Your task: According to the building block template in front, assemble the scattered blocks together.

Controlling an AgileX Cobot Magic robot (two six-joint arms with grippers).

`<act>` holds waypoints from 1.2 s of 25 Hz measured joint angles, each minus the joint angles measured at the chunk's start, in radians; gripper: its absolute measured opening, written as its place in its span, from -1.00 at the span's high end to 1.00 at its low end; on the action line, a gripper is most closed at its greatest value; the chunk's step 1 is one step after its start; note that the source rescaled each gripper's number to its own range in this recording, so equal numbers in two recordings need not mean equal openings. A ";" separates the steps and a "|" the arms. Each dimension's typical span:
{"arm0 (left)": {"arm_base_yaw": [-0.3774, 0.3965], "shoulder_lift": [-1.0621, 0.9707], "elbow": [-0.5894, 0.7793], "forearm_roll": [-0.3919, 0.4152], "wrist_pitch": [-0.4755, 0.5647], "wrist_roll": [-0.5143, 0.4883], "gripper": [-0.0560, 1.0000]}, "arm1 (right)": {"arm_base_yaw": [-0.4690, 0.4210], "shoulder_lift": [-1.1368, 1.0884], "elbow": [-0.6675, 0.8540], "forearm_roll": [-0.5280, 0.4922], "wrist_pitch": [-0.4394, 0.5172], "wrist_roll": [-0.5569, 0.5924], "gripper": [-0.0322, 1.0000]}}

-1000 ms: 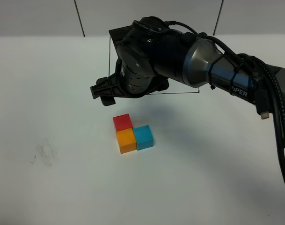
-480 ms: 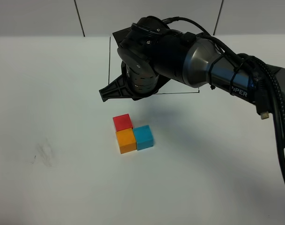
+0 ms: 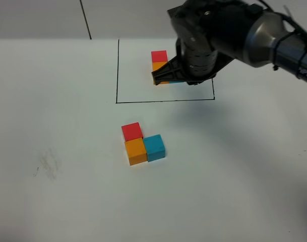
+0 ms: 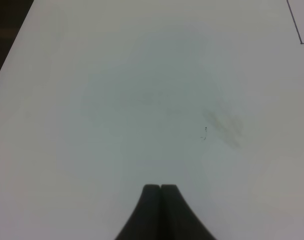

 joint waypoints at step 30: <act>0.000 0.000 0.000 0.000 -0.001 0.001 0.89 | -0.405 -1.363 1.159 -0.105 -0.035 0.063 0.94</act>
